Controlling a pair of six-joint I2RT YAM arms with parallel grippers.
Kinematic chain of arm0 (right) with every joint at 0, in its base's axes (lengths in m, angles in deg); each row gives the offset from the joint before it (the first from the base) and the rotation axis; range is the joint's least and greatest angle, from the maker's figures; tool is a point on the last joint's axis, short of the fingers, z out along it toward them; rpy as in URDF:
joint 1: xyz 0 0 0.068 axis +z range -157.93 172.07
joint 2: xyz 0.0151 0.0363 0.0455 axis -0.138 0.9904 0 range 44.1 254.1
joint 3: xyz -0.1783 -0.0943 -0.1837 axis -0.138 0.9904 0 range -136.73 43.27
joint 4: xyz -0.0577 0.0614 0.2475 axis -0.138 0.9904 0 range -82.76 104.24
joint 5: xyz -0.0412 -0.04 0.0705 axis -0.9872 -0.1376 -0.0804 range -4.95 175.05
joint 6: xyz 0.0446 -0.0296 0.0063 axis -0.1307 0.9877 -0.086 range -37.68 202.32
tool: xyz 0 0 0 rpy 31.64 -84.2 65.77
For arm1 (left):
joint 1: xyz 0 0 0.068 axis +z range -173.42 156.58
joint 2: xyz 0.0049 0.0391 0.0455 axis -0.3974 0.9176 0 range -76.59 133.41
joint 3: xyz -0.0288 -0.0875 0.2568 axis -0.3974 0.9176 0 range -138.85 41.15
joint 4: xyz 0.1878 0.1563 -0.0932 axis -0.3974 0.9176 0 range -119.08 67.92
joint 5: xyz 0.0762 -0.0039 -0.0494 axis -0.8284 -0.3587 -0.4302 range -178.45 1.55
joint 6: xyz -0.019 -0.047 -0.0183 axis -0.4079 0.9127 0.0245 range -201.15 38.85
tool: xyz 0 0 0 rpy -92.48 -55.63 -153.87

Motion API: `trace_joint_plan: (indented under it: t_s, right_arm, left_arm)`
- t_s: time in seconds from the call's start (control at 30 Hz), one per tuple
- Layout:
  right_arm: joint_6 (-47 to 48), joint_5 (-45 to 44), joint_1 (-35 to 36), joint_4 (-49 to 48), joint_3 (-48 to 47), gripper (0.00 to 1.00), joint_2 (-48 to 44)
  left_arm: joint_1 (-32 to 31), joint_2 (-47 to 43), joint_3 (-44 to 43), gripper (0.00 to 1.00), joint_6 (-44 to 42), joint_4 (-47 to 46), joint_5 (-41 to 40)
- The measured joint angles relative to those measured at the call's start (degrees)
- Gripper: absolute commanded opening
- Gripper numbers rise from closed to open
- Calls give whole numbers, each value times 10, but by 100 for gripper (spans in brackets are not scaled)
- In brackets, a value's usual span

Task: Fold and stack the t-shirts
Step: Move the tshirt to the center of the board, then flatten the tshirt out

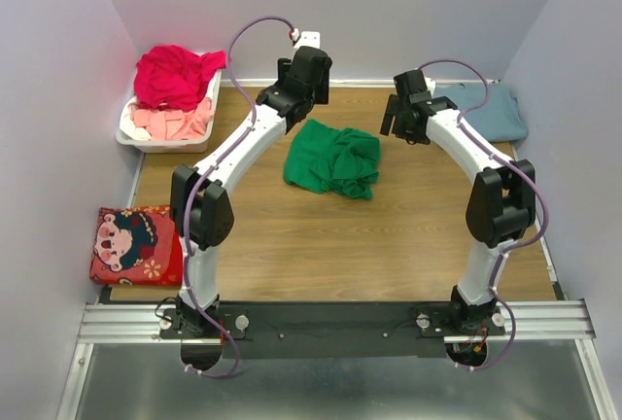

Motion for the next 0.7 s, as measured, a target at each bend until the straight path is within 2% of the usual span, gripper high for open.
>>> trace_joint_plan:
  t_s: [0.17, 0.37, 0.5, 0.7]
  right_arm:
    - [25, 76, 12, -5, 0, 75, -1]
    - [52, 139, 77, -13, 9, 62, -13]
    - [52, 163, 118, -18, 29, 59, -22]
    - [49, 170, 125, -20, 66, 58, -25]
  left_arm:
    - [27, 57, -19, 72, 26, 3, 72]
    - [69, 111, -33, 70, 42, 11, 148]
    - [91, 139, -45, 69, 45, 23, 169]
    - [105, 177, -64, 68, 46, 33, 202]
